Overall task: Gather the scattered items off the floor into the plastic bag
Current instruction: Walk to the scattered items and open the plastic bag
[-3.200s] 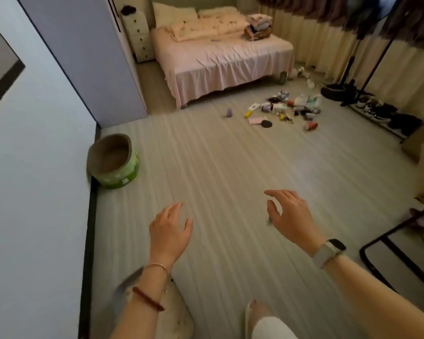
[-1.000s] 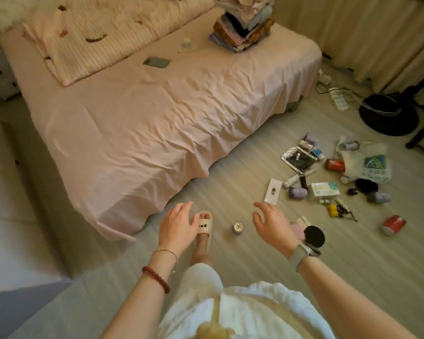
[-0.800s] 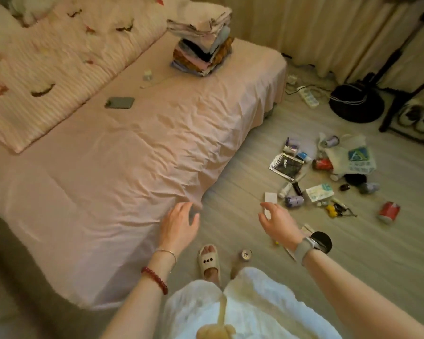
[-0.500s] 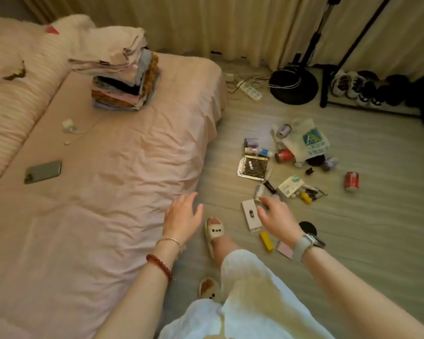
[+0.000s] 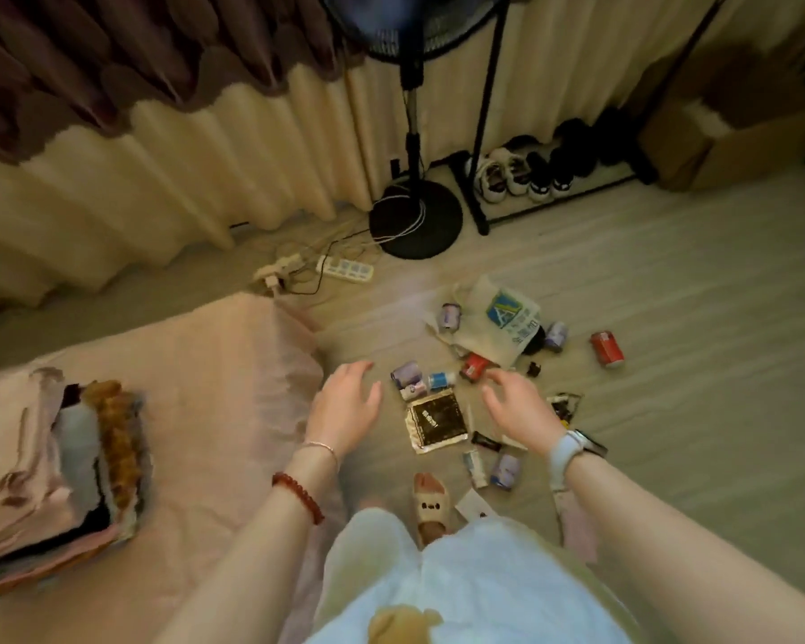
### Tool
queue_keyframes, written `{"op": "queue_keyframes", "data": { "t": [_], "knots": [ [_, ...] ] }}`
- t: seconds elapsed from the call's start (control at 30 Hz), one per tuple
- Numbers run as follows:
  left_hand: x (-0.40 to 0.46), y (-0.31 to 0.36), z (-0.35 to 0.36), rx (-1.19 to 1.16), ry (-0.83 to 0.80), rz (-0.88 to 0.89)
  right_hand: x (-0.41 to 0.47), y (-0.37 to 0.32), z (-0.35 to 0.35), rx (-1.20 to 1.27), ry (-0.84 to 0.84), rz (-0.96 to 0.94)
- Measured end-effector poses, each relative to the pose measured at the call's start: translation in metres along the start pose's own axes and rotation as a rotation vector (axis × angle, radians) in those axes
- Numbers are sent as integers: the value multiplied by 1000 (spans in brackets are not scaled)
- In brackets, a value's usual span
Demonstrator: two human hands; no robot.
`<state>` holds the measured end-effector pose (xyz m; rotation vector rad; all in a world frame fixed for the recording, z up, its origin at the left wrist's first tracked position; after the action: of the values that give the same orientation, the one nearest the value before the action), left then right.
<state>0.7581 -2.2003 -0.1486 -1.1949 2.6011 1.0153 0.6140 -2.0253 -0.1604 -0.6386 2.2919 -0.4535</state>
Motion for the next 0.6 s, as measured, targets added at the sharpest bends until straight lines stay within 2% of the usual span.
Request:
{"op": "queue_keyframes", "data": {
  "t": [0.13,0.33,0.47,0.6],
  "knots": [
    [94,52,-15,63,-133,190,46,-2,-40,143,105,139],
    [240,125,1,261,-397,468,112,14,-59,380,281,444],
    [323,179,5,376,-570,676,158,-3,-62,592,424,657],
    [380,219,8,470,-659,903,194,-28,-58,833,557,814]
  ]
}}
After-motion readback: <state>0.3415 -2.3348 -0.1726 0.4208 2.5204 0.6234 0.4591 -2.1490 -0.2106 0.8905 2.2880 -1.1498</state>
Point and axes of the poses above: each hand's wrist, its own x-axis towards the middle knuckle, its own z-axis out of the palm, y = z × x, the point moved 4 cm from there along x, towards the middle knuckle, and after that the axes turned 4 degrees about -x, right-handed, at the moved point
